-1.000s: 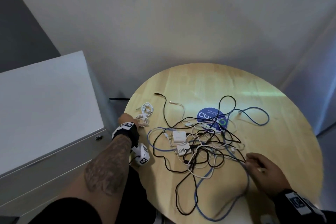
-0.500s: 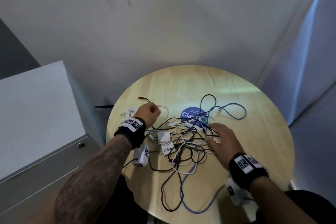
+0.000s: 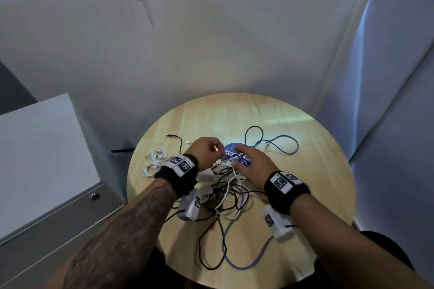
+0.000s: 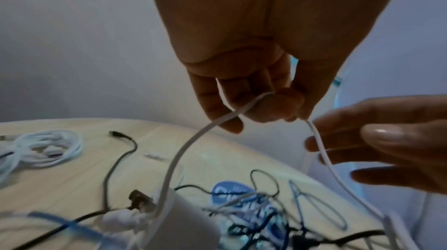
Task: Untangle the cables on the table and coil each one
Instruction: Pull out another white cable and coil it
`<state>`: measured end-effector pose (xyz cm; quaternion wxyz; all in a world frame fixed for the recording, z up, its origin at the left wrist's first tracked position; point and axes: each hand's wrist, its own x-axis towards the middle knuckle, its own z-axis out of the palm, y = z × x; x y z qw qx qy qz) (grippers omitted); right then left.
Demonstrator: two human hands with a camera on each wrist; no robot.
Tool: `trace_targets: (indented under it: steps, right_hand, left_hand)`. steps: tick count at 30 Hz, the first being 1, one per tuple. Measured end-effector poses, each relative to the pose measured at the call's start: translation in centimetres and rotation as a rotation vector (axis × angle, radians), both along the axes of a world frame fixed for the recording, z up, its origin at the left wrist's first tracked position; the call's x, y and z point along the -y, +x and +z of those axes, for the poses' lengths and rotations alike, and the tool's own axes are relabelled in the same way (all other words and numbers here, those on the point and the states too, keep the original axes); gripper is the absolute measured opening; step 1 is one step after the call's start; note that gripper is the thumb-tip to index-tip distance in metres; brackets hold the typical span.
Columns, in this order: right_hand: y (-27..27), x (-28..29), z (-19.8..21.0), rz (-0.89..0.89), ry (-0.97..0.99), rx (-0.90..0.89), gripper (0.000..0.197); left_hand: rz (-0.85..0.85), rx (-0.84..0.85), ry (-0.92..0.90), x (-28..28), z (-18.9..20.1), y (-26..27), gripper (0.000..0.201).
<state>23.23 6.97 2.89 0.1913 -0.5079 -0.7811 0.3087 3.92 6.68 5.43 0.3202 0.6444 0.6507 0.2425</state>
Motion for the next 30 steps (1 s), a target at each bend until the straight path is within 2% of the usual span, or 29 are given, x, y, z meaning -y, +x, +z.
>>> trace_targets:
  steps: [1, 4, 8, 11, 12, 14, 17, 21, 25, 27, 30]
  right_hand:
    - [-0.7, -0.2, 0.8, 0.012, -0.027, -0.033, 0.044]
    - [-1.9, -0.7, 3.1, 0.002, -0.114, -0.165, 0.018]
    - [-1.2, -1.2, 5.1, -0.023, -0.042, -0.194, 0.017]
    - [0.3, -1.8, 6.4, -0.049, 0.016, -0.241, 0.015]
    - [0.9, -2.0, 6.9, -0.045, 0.031, -0.245, 0.014]
    - [2.0, -2.3, 7.8, -0.001, 0.057, -0.183, 0.015]
    - [3.1, -2.4, 8.2, 0.028, 0.058, -0.064, 0.018]
    - [4.8, -2.7, 10.5, -0.077, 0.179, -0.203, 0.013]
    - [5.5, -3.3, 12.5, -0.092, 0.241, -0.185, 0.012]
    - [5.4, -3.4, 12.9, -0.112, 0.213, -0.257, 0.016]
    - [4.0, -2.9, 14.4, -0.137, 0.134, -0.499, 0.016]
  left_hand:
    - [-0.015, 0.057, 0.026, 0.1, 0.9, 0.1, 0.009]
    - [-0.028, 0.17, 0.084, 0.3, 3.0, -0.1, 0.007]
    - [-0.03, 0.2, -0.026, 1.1, 3.4, -1.3, 0.018]
    - [-0.091, 0.035, -0.101, 2.0, 2.2, -2.3, 0.023]
    - [-0.088, 0.024, -0.079, 2.4, 1.9, -2.6, 0.027]
    - [-0.029, 0.128, -0.045, 2.9, 1.9, -3.3, 0.032]
    - [0.048, 0.261, -0.004, 3.0, 3.5, -4.2, 0.023]
    - [-0.013, 0.083, 0.043, 2.8, 5.3, -4.7, 0.024]
    - [0.002, 0.177, 0.072, 3.0, 6.5, -4.7, 0.024]
    - [0.023, 0.218, 0.099, 3.0, 6.9, -4.4, 0.024]
    - [-0.036, 0.221, 0.073, 3.5, 7.0, -2.0, 0.022]
